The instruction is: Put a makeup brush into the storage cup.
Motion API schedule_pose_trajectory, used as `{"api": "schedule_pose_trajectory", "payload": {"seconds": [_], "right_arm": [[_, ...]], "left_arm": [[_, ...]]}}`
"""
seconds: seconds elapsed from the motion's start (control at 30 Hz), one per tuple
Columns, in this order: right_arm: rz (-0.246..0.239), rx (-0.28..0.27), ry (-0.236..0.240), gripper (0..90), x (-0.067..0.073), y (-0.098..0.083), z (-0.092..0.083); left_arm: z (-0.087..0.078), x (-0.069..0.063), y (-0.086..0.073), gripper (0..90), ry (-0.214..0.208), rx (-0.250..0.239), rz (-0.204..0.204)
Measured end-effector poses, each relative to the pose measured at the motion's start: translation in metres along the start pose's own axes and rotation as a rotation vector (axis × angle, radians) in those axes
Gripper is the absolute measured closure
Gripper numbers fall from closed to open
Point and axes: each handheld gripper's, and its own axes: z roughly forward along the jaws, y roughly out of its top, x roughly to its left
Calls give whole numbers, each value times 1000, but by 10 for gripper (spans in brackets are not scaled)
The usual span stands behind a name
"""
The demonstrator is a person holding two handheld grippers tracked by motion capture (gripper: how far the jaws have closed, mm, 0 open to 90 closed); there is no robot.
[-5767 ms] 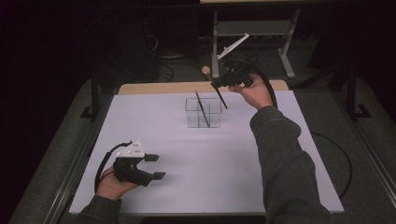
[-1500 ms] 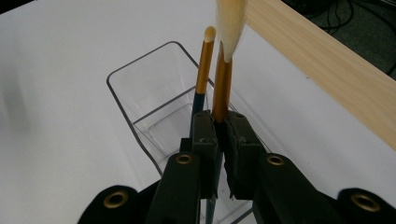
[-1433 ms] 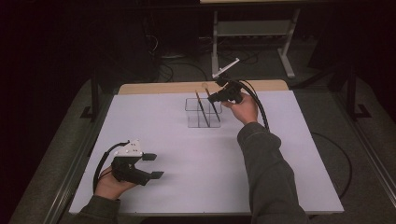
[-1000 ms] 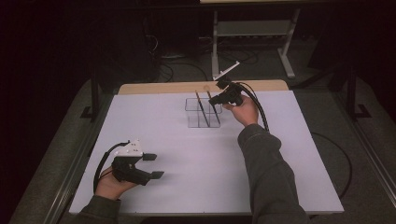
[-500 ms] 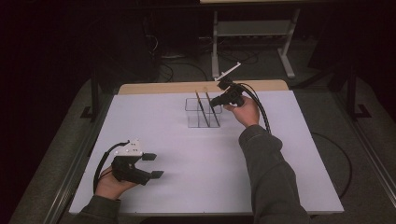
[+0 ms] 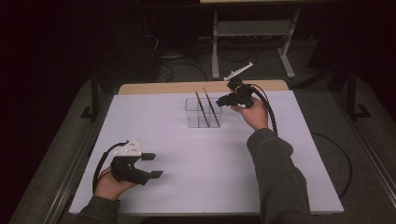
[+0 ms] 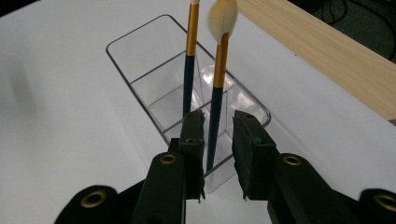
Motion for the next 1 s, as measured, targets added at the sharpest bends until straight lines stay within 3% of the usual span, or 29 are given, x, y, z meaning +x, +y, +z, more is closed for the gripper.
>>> {"api": "schedule_pose_trajectory", "payload": {"seconds": [0.33,0.77,1.0], "right_arm": [[22,-12,-1,655,4,-19,-12],[-7,-70,-21,578,8,-34,-34],[7,-87,-33,528,10,-43,-43]], "left_arm": [[-2,-1,0,276,7,-1,2],[-1,0,0,269,12,1,-8],[-1,1,0,261,15,0,-10]]}}
